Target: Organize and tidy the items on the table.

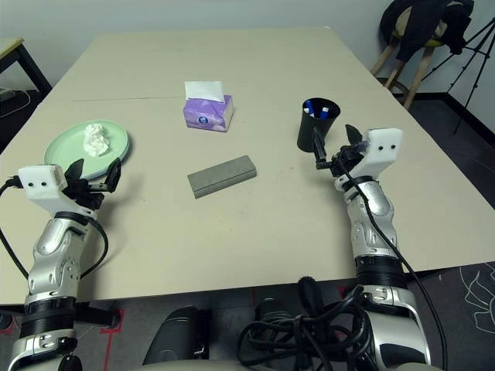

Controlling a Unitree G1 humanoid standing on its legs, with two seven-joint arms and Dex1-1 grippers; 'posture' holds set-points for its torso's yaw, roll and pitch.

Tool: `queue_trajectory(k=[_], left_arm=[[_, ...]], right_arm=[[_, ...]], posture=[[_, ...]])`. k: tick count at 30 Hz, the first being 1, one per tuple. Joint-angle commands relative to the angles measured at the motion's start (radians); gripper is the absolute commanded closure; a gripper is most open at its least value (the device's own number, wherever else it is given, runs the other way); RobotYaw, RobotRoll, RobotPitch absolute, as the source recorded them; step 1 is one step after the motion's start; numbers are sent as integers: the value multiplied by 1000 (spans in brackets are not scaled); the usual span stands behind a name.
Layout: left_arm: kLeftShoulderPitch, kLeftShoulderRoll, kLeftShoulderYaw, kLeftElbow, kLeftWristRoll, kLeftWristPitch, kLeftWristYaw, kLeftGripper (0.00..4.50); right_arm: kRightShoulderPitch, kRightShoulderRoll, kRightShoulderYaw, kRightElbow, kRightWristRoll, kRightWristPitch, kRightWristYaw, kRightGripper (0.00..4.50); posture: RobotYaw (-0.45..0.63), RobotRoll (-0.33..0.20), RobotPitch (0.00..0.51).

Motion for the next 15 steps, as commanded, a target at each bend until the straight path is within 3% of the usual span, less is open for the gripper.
queue_trajectory(k=[1, 15], left_arm=[[9, 6, -1, 29, -3, -20, -9, 0], [18, 7, -10, 38, 3, -36, -15, 0]], right_arm=[[15, -1, -10, 3, 6, 6, -7, 39], [33, -4, 0, -20, 1, 49, -10, 39]], posture=[[64, 0, 76], [60, 0, 63]])
